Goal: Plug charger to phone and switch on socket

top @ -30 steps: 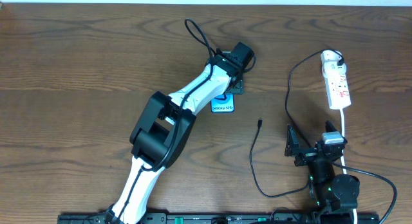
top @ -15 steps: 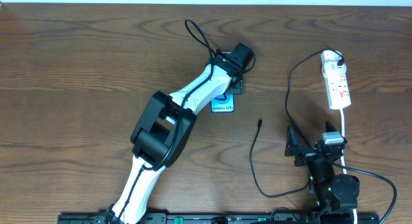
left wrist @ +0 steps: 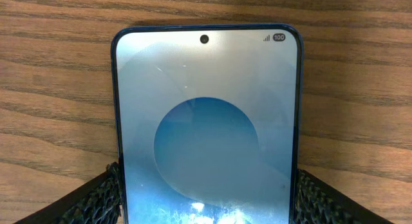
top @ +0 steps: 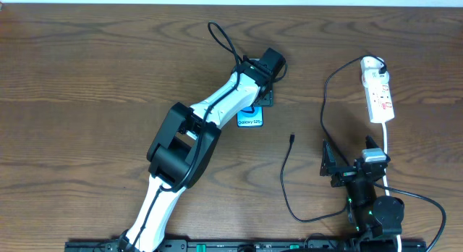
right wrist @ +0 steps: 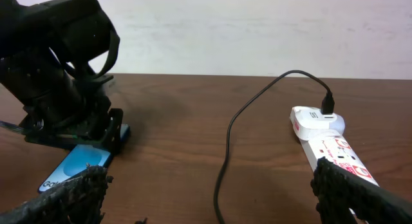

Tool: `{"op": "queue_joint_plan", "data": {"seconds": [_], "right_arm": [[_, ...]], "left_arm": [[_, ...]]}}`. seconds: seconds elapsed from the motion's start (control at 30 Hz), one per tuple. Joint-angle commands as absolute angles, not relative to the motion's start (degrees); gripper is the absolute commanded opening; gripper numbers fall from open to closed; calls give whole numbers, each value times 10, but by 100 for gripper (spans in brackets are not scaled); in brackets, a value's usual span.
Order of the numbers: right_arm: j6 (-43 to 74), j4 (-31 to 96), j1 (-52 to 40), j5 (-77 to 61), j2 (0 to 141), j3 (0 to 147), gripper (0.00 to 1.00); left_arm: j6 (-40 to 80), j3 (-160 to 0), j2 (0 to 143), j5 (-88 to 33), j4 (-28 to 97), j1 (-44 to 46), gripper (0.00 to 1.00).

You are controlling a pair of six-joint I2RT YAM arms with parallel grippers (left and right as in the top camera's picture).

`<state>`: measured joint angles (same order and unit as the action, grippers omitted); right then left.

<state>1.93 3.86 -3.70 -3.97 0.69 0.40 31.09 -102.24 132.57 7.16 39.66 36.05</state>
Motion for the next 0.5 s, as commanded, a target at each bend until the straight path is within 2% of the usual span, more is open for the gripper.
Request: {"op": "queue_joint_plan", "data": {"seconds": [0.0, 0.1, 0.47], "right_arm": [[14, 41, -34, -36, 3, 4, 99], [14, 41, -34, -36, 3, 4, 99], [14, 41, -34, -36, 3, 4, 99]], "left_arm": [[305, -1014, 1344, 65, 413, 358, 80], [305, -1014, 1336, 65, 416, 358, 77], [305, -1014, 1329, 65, 428, 358, 77]]}}
